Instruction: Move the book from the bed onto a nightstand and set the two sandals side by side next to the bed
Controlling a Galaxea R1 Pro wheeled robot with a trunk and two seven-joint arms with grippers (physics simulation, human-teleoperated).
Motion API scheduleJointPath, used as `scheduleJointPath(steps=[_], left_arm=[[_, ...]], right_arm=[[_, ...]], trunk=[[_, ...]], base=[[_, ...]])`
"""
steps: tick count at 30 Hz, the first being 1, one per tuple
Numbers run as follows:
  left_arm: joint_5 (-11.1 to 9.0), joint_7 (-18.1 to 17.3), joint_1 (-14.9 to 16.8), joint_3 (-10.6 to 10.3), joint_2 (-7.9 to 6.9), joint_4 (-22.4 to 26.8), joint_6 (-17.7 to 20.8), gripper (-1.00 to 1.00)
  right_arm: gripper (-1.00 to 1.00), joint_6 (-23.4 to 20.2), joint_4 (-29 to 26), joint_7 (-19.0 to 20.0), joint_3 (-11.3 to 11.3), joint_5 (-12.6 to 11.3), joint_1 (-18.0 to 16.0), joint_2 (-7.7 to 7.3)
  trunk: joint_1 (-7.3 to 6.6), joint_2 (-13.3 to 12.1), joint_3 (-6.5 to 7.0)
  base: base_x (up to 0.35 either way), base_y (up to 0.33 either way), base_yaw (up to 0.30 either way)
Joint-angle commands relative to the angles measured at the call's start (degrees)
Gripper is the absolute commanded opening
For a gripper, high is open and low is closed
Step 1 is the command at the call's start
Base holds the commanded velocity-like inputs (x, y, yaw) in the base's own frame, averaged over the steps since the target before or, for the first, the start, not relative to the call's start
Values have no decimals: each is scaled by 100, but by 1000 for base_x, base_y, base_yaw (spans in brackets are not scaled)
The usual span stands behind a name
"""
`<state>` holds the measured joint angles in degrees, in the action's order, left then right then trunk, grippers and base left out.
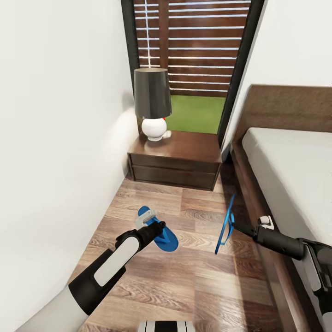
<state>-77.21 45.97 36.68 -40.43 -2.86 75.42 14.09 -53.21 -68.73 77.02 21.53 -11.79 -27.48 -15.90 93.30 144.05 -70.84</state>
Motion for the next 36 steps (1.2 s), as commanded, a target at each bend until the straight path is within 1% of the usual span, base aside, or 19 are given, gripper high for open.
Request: scheduleJointPath(steps=[1, 5, 11, 17, 21, 28, 36], left_arm=[[-14, 35, 6, -9, -4, 8, 15, -100], [-14, 35, 6, -9, -9, 6, 15, -100], [-14, 35, 6, -9, -35, 8, 15, -100], [-13, 1, 6, -9, -31, 8, 9, -100], [-13, -153, 6, -9, -37, 4, 7, -100], [-5, -202, 6, -9, -39, -1, 6, -100], [-5, -203, 6, -9, -39, -4, 6, -100]], right_arm=[[-100, -40, 0, 6, 1, -17, -3, -1], [-100, -40, 0, 6, 1, -17, -3, -1], [-100, -40, 0, 6, 1, -17, -3, -1], [-100, -40, 0, 6, 1, -17, -3, -1], [-100, -40, 0, 6, 6, -17, -3, -1], [-100, -40, 0, 6, 18, -17, -3, -7], [-100, -40, 0, 6, 15, -17, -3, -6]], trunk=[[-3, 2, -5], [-3, 2, -5], [-3, 2, -5], [-3, 2, -5], [-3, 2, -5], [-3, 2, -5], [-3, 2, -5]], base=[[-100, 0, 0], [-36, 17, 0], [28, 180, 0], [-5, 26, 0], [-215, 3, 0], [-313, 0, 0], [-49, 0, 0]])
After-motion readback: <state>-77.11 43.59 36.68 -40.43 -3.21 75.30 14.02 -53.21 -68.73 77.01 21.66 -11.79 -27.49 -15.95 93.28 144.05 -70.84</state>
